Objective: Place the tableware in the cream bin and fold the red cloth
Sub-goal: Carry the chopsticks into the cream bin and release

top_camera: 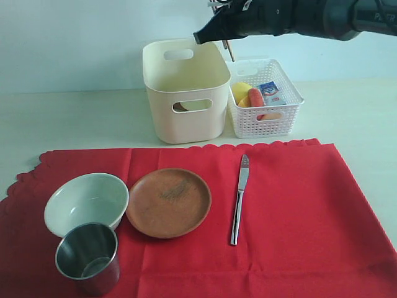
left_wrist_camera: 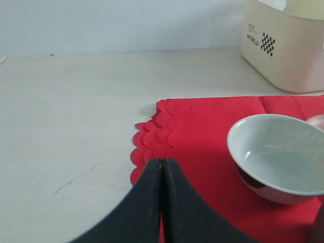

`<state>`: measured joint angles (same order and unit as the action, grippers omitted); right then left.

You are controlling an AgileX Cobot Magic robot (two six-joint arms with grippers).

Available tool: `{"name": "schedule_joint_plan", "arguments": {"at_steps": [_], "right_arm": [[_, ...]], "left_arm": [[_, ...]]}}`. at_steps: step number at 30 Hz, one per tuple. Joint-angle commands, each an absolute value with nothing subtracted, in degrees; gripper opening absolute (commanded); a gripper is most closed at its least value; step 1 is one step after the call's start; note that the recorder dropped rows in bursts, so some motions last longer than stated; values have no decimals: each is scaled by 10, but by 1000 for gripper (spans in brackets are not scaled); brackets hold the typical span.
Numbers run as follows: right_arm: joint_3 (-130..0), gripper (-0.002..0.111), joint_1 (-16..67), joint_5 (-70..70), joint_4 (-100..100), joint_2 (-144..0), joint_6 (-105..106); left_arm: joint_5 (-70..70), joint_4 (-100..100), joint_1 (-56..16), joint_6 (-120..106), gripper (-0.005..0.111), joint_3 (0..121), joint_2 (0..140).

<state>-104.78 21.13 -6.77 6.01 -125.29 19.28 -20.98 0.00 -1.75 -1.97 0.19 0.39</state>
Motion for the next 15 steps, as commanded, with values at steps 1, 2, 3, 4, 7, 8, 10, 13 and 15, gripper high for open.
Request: {"name": "schedule_joint_plan", "arguments": {"at_steps": [1,2,3,4,7,8,10,13,15], "right_arm": [[-1081,0,209,-92,120,-1272,259],[-1083,0,209,-100,159,-1273,301],[-1085,0,209,-104,192,-1273,335],[-1086,0,209,-110,241,-1273,384],[-1099,0,209,-201,495,-1287,649],[-1101,0,209,-212,528,-1291,684],[-1101,0,209,-210,589,-1306,744],[-1101,0,209,-200,597,-1327,770],[-1101,0,209,-199,595,-1337,770]], "left_arm": [[-205,-7,-17,-20,0,0,0],[-205,-7,-17,-20,0,0,0],[-205,-7,-17,-20,0,0,0],[-205,-7,-17,-20,0,0,0],[-205,-7,-17,-20,0,0,0],[-205,-7,-17,-20,0,0,0],[-205,-7,-17,-20,0,0,0],[-205,-7,-17,-20,0,0,0],[-205,-7,-17,-20,0,0,0]]}}
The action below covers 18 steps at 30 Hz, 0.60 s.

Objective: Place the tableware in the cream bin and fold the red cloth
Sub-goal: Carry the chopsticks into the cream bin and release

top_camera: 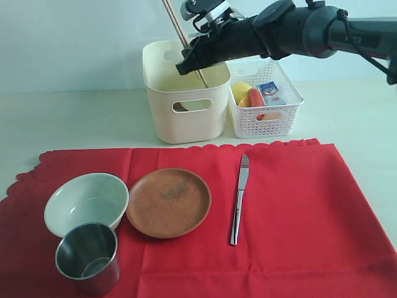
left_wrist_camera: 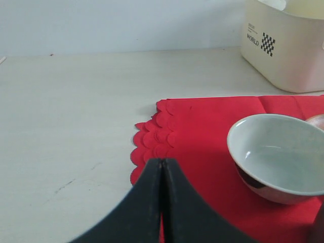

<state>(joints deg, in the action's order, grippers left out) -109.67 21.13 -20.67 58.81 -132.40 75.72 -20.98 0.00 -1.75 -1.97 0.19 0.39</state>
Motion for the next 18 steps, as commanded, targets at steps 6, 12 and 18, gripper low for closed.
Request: {"name": "schedule_joint_plan", "arguments": {"at_steps": [6,12,18], "right_arm": [[-1101,36,209,-204,595,-1339,768],[-1101,62,209,-235,577,-1325,751],[-1101,64,209,-260,440,-1283,599]], "left_arm": [[-205,-7,-17,-20,0,0,0],[-205,-7,-17,-20,0,0,0],[-205,-7,-17,-20,0,0,0]]}}
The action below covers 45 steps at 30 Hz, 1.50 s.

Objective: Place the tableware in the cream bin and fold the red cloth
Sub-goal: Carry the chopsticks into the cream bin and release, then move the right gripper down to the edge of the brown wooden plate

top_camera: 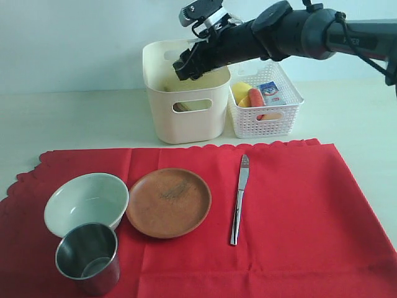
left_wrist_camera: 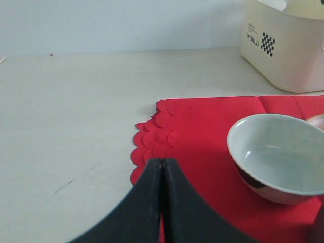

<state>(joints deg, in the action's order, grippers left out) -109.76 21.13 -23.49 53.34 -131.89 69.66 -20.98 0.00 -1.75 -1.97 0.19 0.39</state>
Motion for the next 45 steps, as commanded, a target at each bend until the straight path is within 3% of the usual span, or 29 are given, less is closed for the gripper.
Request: {"name": "schedule_joint_plan", "arguments": {"at_steps": [1,4,12,18,26,45], "right_arm": [[-1101,63,209,-269,406,-1275,566],[-1101,58,209,-323,327,-1242,493],[-1101,18,209,-483,155,-1168,339],[-1101,0,209,-556,81,-1139,234],[-1052,0,209,-570,67,-1093,157],[-792,0,209,-533,174,-984,217]], "left_arm": [[-205,-7,-17,-20,0,0,0],[-205,-7,-17,-20,0,0,0],[-205,-7,-17,-20,0,0,0],[-205,-7,-17,-20,0,0,0],[-205,-7,-17,-20,0,0,0],[-205,-7,-17,-20,0,0,0]]}}
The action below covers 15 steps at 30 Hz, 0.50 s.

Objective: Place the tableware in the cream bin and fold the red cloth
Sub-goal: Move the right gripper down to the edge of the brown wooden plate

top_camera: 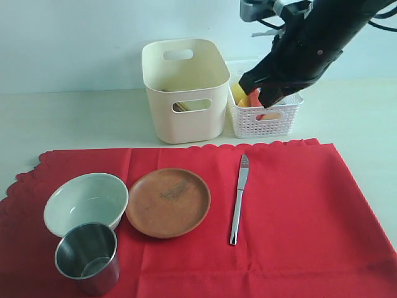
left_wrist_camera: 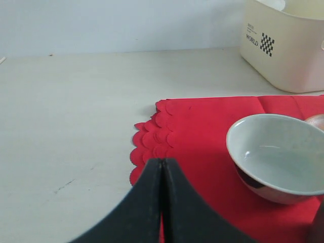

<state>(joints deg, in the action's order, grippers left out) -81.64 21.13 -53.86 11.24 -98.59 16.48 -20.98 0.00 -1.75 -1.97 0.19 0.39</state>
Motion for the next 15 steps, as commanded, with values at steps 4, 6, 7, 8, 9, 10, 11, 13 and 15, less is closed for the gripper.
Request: {"name": "schedule_joint_plan", "arguments": {"at_steps": [4,6,7,8,9,10,11,13,15], "right_arm": [[-791,0,209,-539,265,-1010,288],[-791,0,209,-545,303,-1030,319],[-791,0,209,-546,314,-1039,327],[-791,0,209,-548,321,-1050,334],[-791,0,209,-549,324,-1063,338],[-791,2,209,-552,332,-1075,346],[-791,4,209,-554,343,-1085,358],[-791,9,209,-560,372,-1108,387],[-791,14,209,-560,389,-1129,404]], "left_arm": [[-205,-7,-17,-20,0,0,0],[-205,-7,-17,-20,0,0,0],[-205,-7,-17,-20,0,0,0],[-205,-7,-17,-20,0,0,0],[-205,-7,-17,-20,0,0,0],[-205,-7,-17,-20,0,0,0],[-205,-7,-17,-20,0,0,0],[-205,-7,-17,-20,0,0,0],[-205,-7,-17,-20,0,0,0]]}}
